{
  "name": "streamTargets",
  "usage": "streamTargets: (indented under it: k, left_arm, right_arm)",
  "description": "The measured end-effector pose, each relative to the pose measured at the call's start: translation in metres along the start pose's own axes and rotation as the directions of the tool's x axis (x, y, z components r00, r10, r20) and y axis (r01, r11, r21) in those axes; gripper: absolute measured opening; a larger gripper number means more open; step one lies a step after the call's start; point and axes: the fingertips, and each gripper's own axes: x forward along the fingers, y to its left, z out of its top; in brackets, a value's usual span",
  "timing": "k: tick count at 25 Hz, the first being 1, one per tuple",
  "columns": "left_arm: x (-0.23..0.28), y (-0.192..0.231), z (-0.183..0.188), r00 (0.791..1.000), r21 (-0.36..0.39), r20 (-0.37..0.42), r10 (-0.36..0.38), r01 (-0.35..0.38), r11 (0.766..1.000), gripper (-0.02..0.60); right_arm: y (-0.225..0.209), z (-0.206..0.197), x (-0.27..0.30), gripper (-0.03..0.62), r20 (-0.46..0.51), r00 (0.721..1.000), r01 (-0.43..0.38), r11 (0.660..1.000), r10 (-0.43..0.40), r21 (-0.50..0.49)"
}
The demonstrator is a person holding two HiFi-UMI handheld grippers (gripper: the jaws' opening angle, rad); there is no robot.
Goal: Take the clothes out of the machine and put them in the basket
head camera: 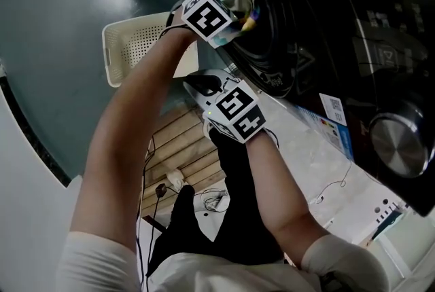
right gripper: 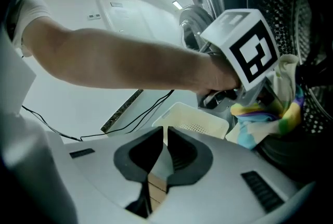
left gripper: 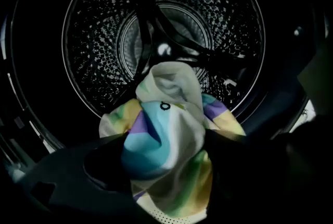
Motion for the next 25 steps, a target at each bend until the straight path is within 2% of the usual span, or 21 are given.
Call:
streamTargets:
  k: [1, 3, 6, 10, 13, 20, 25]
  left_arm:
    - [0.004, -0.001, -0.005, 1.0, 0.01, -0.017, 0.015, -0.015, 1.0, 0.438]
    - [0.01, 0.0, -0.013, 0.998, 0.025, -0.048, 0.049, -0.048, 0.999, 0.346]
    - [0.01, 0.003, -0.02, 0.992, 0.038, -0.083, 0.098, -0.095, 0.995, 0.243]
    - [0.005, 0.004, -0.018, 0.986, 0.005, -0.085, 0.14, -0.14, 0.99, 0.139]
    - [-0.006, 0.004, -0.016, 0.988, -0.049, -0.045, 0.148, -0.15, 0.987, 0.117]
    - [-0.044, 0.008, -0.001, 0.986, -0.121, 0.054, 0.159, -0.151, 0.981, 0.101]
    - [-0.089, 0.011, 0.019, 0.971, -0.166, 0.155, 0.184, -0.159, 0.973, 0.1]
  right_arm:
    - [-0.001, 0.0, 0.0, 0.029, 0.001, 1.0, 0.003, 1.0, -0.003, 0.0]
    - [-0.001, 0.0, 0.0, 0.029, 0.001, 1.0, 0.003, 1.0, -0.003, -0.004]
    - [-0.002, -0.003, -0.001, 0.029, -0.004, 1.0, 0.006, 1.0, -0.006, -0.005]
    - [-0.003, -0.003, 0.0, 0.029, -0.001, 1.0, 0.014, 1.0, -0.014, 0.002]
    - [-0.002, -0.003, 0.001, 0.029, -0.001, 1.0, 0.017, 1.0, -0.017, -0.005]
    - [0.001, -0.002, 0.006, 0.029, 0.003, 0.999, 0.054, 0.999, -0.054, -0.005]
    - [0.012, 0.004, 0.013, 0.029, 0.006, 0.998, 0.07, 0.997, -0.07, -0.025]
